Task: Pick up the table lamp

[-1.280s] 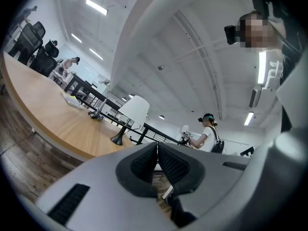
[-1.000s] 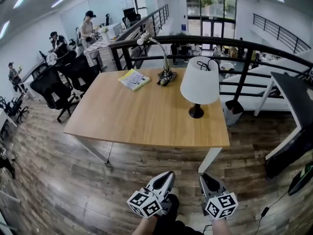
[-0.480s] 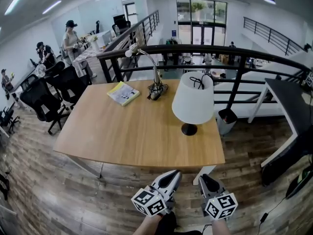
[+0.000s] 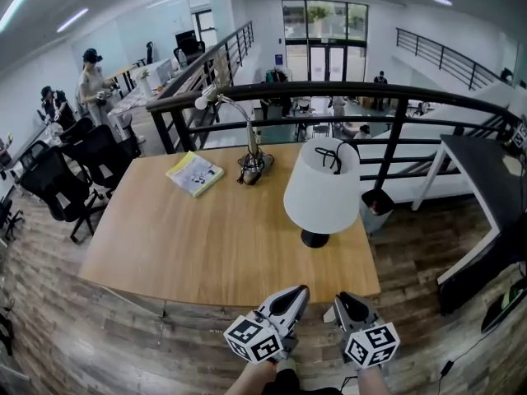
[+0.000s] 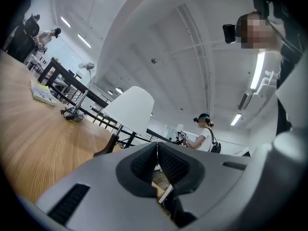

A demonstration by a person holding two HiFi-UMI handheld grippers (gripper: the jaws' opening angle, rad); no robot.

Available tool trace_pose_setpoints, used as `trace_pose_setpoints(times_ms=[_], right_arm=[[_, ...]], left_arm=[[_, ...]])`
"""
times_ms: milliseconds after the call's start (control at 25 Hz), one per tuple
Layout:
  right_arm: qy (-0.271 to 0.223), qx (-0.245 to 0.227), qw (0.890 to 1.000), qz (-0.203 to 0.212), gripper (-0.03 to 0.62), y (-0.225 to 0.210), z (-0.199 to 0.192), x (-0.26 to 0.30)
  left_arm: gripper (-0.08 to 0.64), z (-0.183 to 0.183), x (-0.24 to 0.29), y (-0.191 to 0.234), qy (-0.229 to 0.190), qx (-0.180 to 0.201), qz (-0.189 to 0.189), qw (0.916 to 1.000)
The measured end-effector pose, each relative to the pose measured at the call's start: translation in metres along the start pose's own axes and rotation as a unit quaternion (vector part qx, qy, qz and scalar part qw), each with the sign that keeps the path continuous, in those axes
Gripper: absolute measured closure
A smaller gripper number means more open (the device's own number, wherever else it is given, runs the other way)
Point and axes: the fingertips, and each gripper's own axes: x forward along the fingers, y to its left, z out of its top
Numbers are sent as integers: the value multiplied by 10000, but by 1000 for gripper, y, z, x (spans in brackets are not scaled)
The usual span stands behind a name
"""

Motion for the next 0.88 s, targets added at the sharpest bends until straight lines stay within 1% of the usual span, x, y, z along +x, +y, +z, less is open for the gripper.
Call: trace_pose_setpoints(times_ms=[200, 400, 640, 880], right_arm=[[64, 14, 10000, -45, 528, -2, -1, 25], [29, 10, 9997, -229, 526, -6, 0, 41], [79, 34, 9993, -351, 528, -15, -1, 47], [160, 193, 9992, -325, 526, -24, -12, 60]], left_arm=[[548, 5, 7, 22, 39, -52, -55, 10000], [548, 7, 12, 41, 59, -121, -114, 9998], [548, 3, 21, 48, 108, -252, -201, 9994], [548, -3, 31, 59, 202, -299, -227, 9991]])
